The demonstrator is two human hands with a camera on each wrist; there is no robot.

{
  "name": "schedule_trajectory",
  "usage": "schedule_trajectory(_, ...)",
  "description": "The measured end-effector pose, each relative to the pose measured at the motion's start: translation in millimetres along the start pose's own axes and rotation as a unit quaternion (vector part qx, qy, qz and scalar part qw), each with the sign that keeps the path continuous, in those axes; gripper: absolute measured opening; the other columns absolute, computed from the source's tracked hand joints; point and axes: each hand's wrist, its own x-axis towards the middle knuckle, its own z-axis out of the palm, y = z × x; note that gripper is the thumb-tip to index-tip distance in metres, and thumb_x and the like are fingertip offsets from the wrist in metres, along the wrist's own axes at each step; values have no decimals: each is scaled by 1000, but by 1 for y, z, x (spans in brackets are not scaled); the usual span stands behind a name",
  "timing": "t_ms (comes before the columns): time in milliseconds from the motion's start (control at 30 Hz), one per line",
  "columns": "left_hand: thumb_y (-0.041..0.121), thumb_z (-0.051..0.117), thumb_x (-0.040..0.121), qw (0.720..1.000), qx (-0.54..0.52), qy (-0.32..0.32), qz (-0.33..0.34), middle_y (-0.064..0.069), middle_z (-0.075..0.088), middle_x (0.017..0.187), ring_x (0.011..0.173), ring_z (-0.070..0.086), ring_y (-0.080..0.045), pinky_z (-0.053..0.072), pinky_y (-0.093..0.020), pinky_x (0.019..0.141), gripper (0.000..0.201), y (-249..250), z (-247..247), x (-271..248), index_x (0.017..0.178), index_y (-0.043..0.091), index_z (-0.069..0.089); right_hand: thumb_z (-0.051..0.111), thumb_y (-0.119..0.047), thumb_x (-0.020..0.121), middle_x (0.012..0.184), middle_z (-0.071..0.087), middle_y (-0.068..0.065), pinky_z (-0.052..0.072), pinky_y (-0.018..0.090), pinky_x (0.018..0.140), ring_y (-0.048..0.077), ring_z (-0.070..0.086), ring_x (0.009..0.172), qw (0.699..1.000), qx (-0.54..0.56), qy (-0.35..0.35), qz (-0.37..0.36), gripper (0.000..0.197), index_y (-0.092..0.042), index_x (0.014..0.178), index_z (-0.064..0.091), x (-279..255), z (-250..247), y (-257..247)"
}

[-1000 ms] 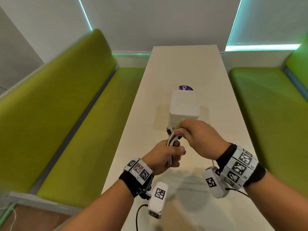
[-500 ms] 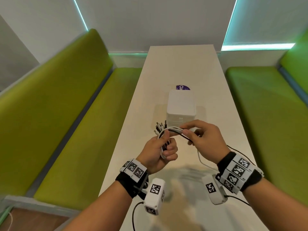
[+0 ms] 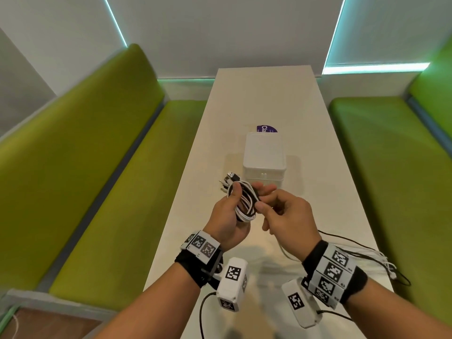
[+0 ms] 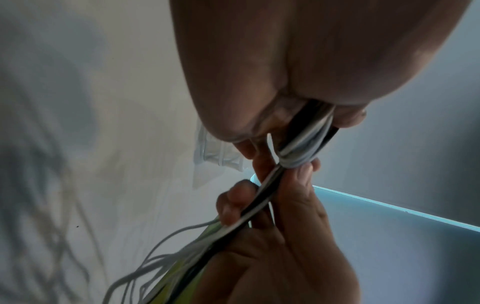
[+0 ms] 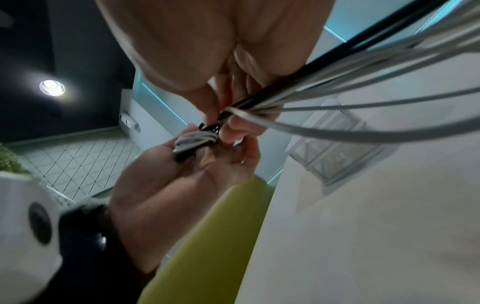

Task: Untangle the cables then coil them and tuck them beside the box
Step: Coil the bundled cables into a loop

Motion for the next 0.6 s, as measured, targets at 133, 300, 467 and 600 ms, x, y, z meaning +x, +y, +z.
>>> schedule_trajectory(133,53,38,100,1000,-12,-1,5,-19,68,119,103,61,-33,46,-40,86,53,-5,0,1,103,9,67,70,-8,93,81,74,16,51,38,46,35,62,47,992,75,-61,79,6,-4,96,70,11,-5,-7)
schedule_trajectory(300,56,28,100,997,51,-48,32,-24,63,131,121,61,-37,44,-49,96,54,4,5,1,95,12,59,53,-30,104,63,61,28,47,34,43,33,58,45,956,153,-170,182,36,5,110,58,8,2,-12)
schedule_trajectory(467,59,24,99,984,139,-99,44,-18,64,130,68,66,-27,49,-28,43,62,11,5,-1,108,7,56,60,-44,97,71,61,25,41,28,41,25,49,44,939,168,-253,160,41,-7,85,72,10,-4,-21)
schedule_trajectory(600,62,31,95,983,151,-94,41,-21,67,119,73,64,-26,42,-25,40,51,13,3,0,101,14,49,76,-28,89,72,70,12,38,25,44,14,48,44,966,71,-233,90,7,-25,91,70,8,1,-22)
